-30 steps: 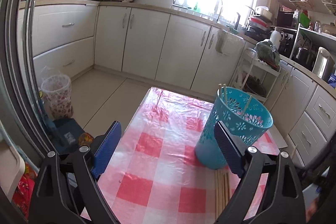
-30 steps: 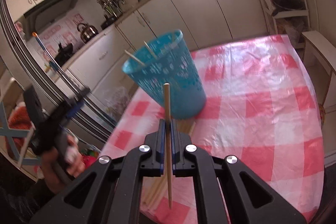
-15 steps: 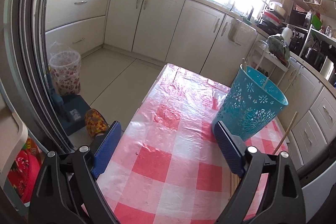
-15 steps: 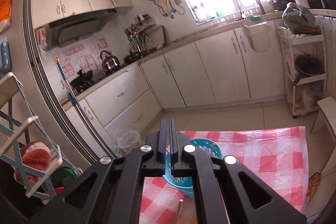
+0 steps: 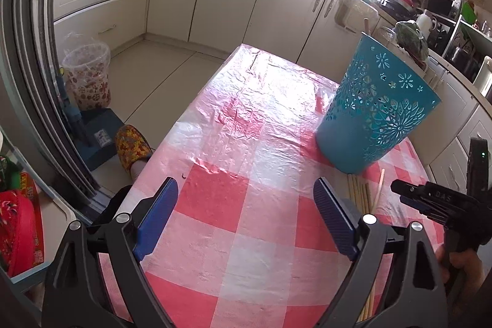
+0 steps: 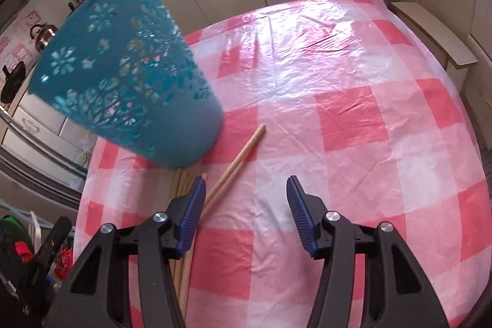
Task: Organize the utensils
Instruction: 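Drop the right tool's stick into the teal cup by opening the right tool, then grasp another wooden stick with the right tool and lift it toward the cup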
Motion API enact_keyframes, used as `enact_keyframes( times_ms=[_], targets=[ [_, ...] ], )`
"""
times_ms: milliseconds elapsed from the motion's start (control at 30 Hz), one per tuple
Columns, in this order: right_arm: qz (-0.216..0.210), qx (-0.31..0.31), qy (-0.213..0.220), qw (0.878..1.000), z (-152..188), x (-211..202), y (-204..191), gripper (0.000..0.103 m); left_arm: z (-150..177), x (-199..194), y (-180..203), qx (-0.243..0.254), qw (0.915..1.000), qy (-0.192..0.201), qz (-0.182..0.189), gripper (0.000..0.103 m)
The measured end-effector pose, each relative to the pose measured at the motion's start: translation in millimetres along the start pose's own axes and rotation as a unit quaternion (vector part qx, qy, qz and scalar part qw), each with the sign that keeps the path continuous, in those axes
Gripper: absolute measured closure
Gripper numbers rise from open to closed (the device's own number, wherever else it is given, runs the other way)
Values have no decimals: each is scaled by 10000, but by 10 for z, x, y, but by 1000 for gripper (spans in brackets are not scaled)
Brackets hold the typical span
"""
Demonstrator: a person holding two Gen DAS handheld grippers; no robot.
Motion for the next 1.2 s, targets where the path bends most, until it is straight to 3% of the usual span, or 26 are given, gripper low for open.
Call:
enact_keyframes(
  times_ms=[133,233,333,500,567,733,800,900,1000,1100,1200],
  targets=[
    [495,-825,90,9953,-30,199,-152,49,46,25,-49,-81,10000,-55,-15,17],
    [419,-1656,-39,9853,39,195,-278,81,50,17,-106,-134,9999,-47,-26,17],
    [207,-1944,-221,9805,8,168,-157,96,61,55,-167,-255,9996,-89,-36,17],
    [10,-2014,-528,9781,-83,114,11,97,96,99,-199,-296,9994,-140,-63,17],
    [122,-2102,-554,9760,-69,120,43,97,103,110,-217,-321,9993,-151,-82,17],
    [605,-3107,-428,9476,95,105,-100,97,120,129,-209,-284,9994,-175,-112,17],
    [524,-2933,-420,9537,117,107,-53,97,128,124,-201,-263,9995,-157,-98,17],
    [115,-2032,-250,9788,-4,-89,93,97,144,119,-203,-219,9996,-128,-107,17],
    [-868,-951,307,9912,-252,-579,139,97,157,124,-208,-172,9998,-60,-111,17],
    [-1924,-308,1087,9748,-671,-1096,-56,97,168,134,-169,-126,9999,-58,-95,15],
    [-2506,-143,1945,9482,-1120,-1478,-417,97,175,117,-136,-142,9999,-70,-62,15]
  ],
)
Point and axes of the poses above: each gripper's, at about its wrist camera, not at the fingertips, and x roughly the way its jaws point, y to its right, z to its underside, the point moved 5 cm from there along x, roughly the way its jaws point, and after that the axes turned 11 degrees about y, right-handed, at the moved point
